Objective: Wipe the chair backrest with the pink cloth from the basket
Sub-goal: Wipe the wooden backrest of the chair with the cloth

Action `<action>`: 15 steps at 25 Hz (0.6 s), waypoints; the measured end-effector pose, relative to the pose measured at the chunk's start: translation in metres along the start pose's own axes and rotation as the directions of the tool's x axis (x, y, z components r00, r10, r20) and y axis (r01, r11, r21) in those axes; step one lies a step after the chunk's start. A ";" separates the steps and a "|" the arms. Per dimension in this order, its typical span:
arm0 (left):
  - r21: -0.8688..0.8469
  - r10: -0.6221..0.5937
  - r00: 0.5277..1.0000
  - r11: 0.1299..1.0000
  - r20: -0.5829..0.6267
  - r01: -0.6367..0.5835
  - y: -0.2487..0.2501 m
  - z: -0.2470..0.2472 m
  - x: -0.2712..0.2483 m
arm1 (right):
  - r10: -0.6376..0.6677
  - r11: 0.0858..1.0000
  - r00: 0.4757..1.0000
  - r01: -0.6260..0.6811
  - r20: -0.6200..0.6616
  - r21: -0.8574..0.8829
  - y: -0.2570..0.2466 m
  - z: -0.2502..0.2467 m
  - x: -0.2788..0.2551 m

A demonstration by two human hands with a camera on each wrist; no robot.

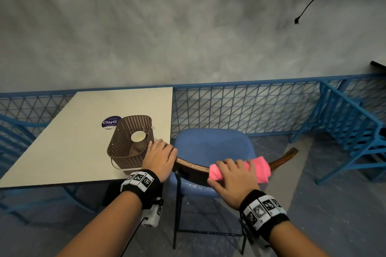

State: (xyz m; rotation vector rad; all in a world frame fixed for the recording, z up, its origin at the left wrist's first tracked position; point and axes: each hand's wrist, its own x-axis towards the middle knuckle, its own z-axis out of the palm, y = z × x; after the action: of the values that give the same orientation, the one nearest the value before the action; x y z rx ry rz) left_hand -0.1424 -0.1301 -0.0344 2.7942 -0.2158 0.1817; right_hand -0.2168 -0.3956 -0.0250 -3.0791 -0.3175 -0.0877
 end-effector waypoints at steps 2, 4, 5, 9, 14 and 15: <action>0.023 -0.003 1.000 1.000 -0.015 0.003 0.000 0.002 0.000 | -0.070 0.996 0.995 0.074 0.070 -0.054 -0.011 -0.007 0.007; 0.088 0.026 0.999 0.996 0.019 -0.027 -0.001 0.002 -0.001 | -0.117 0.989 0.984 0.128 0.135 -0.075 -0.021 -0.011 0.012; 0.114 0.041 0.998 0.992 0.046 -0.046 -0.002 0.000 -0.001 | -0.127 0.988 0.981 0.137 0.145 -0.067 -0.027 -0.011 0.015; 0.137 0.061 0.998 0.988 0.031 -0.065 0.002 -0.009 -0.002 | -0.148 0.987 0.977 0.156 0.154 -0.041 -0.053 -0.011 0.034; 0.108 0.067 0.997 0.992 0.045 -0.071 0.004 -0.011 0.002 | -0.135 0.989 0.970 0.145 0.203 -0.032 -0.085 -0.011 0.061; 0.095 0.071 0.996 0.993 0.050 -0.076 0.002 -0.010 0.005 | -0.139 0.988 0.966 0.149 0.217 -0.033 -0.090 -0.012 0.067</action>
State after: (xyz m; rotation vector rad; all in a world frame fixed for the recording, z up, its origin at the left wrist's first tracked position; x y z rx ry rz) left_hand -0.1391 -0.1290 -0.0237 2.8907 -0.3302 0.1483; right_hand -0.1709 -0.2944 -0.0053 -3.1138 -0.5566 0.2377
